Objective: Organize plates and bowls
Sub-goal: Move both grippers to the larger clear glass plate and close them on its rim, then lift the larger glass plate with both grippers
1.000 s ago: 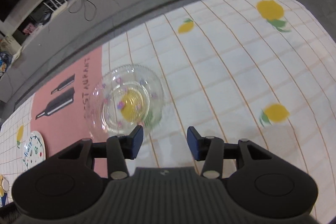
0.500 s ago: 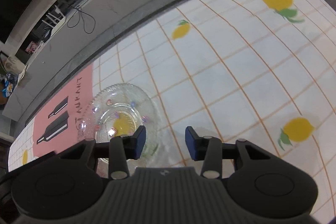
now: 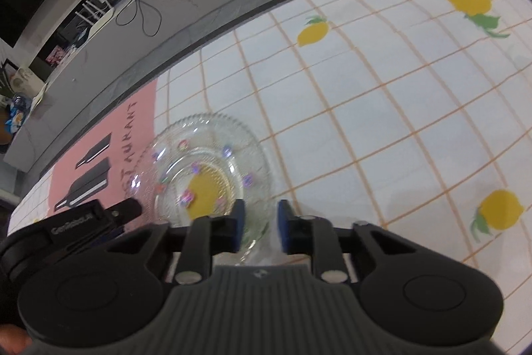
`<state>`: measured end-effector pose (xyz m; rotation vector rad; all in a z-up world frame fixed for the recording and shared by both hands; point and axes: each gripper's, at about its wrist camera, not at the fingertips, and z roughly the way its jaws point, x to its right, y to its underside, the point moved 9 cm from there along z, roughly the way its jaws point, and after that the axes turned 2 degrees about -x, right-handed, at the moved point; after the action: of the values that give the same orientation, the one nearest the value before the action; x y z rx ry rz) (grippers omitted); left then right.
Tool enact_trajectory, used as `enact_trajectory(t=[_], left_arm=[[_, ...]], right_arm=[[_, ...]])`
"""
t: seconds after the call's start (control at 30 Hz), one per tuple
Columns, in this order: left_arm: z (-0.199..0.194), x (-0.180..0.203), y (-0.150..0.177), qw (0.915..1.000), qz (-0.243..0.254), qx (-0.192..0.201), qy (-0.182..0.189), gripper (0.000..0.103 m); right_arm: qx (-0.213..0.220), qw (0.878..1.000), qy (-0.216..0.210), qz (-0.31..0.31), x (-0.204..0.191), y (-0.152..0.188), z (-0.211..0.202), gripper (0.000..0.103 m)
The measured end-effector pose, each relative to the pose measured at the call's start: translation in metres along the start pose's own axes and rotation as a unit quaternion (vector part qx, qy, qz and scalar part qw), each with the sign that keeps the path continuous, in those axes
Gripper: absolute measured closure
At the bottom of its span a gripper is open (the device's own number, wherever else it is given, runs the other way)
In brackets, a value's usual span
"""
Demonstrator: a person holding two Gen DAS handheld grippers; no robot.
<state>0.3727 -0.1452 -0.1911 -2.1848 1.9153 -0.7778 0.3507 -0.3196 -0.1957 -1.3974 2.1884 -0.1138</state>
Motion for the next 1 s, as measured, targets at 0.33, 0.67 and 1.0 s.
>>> enact_trajectory(t=[0.33, 0.67, 1.0], left_arm=[[-0.014, 0.0, 0.025, 0.9985, 0.01, -0.049, -0.022, 0.087], [-0.029, -0.006, 0.042, 0.9953, 0.041, -0.07, -0.053, 0.084], [-0.014, -0.007, 0.027, 0.9978, 0.028, -0.057, -0.02, 0.072]], right_arm=[[-0.048, 0.998, 0.038, 0.026, 0.006, 0.01, -0.011, 0.095], [-0.072, 0.997, 0.029, 0.018, 0.007, 0.024, -0.017, 0.08], [-0.047, 0.999, 0.001, 0.004, 0.005, 0.004, -0.012, 0.073]])
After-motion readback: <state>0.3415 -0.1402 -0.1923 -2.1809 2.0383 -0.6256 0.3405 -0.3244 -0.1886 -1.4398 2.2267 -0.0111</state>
